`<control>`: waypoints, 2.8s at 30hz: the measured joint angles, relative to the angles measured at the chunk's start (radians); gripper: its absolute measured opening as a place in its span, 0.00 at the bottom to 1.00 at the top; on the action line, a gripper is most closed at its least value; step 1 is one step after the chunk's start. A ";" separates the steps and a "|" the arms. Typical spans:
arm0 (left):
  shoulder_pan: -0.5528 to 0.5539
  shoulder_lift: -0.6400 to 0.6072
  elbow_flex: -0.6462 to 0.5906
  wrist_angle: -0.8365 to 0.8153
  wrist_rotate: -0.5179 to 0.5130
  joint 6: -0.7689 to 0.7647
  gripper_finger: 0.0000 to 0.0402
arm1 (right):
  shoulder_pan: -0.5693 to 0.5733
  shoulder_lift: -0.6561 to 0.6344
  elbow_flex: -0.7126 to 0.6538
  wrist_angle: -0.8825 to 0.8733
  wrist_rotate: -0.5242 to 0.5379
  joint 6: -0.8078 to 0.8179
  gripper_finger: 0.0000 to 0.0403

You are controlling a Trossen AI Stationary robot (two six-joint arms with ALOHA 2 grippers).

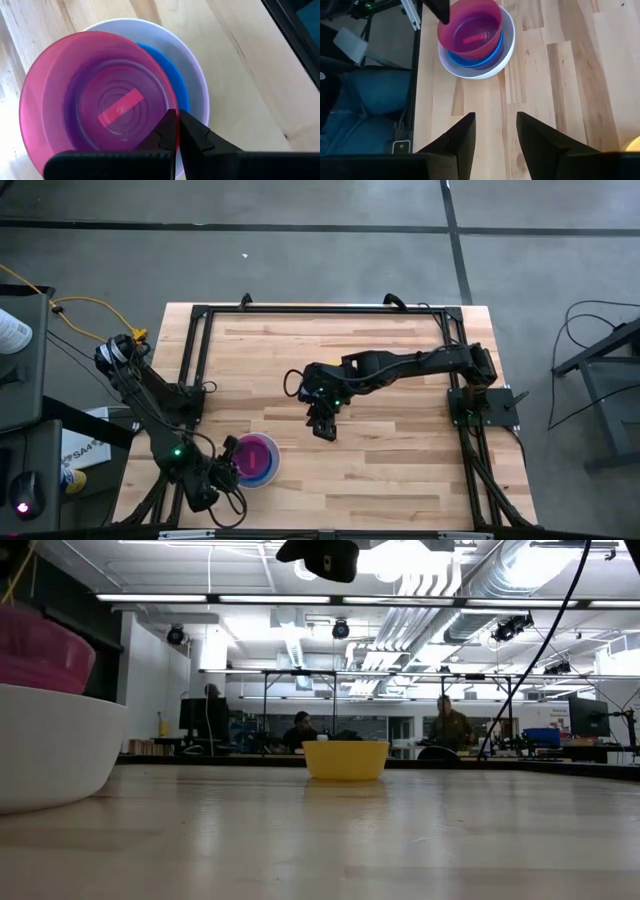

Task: Nest bowls inside each other
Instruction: Stack the red bowl on the blue bowl, then stack the yellow bowl on the red bowl

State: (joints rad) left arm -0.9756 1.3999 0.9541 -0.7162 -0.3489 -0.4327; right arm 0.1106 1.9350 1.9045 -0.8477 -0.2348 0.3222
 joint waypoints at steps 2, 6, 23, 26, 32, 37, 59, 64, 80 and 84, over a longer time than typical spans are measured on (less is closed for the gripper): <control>0.000 0.013 0.000 -0.010 0.004 0.010 0.00 | 0.004 0.000 0.000 0.001 0.000 0.015 0.34; 0.000 0.048 -0.001 -0.008 0.028 0.009 0.00 | 0.011 0.000 0.000 0.010 0.001 0.023 0.34; 0.000 0.076 -0.001 0.014 0.054 -0.010 0.09 | 0.034 0.000 0.000 0.046 0.022 0.070 0.34; 0.000 0.076 -0.001 0.018 0.054 -0.010 0.09 | 0.041 0.000 0.000 0.049 0.026 0.070 0.34; 0.000 0.076 -0.001 0.020 0.053 -0.010 0.09 | 0.040 0.000 0.000 0.052 0.027 0.071 0.34; 0.000 0.076 0.000 0.036 0.052 -0.010 0.09 | 0.040 0.000 0.000 0.053 0.045 0.070 0.34; 0.001 0.073 0.107 -0.044 -0.062 0.115 0.10 | 0.045 0.000 -0.014 0.011 0.204 0.083 0.34; 0.001 0.041 0.116 -0.158 -0.144 0.098 0.10 | 0.008 0.001 -0.074 -0.007 0.245 0.134 0.34; 0.171 -0.191 -0.028 -0.135 -0.260 -0.010 0.10 | -0.172 0.002 -0.173 -0.047 0.256 0.123 0.31; 0.254 -0.200 -0.056 -0.079 -0.209 -0.018 0.09 | -0.223 0.002 -0.173 -0.141 0.258 0.095 0.31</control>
State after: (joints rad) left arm -0.7214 1.1995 0.8983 -0.7952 -0.5574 -0.4502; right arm -0.1128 1.9366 1.7313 -0.9884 0.0227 0.4167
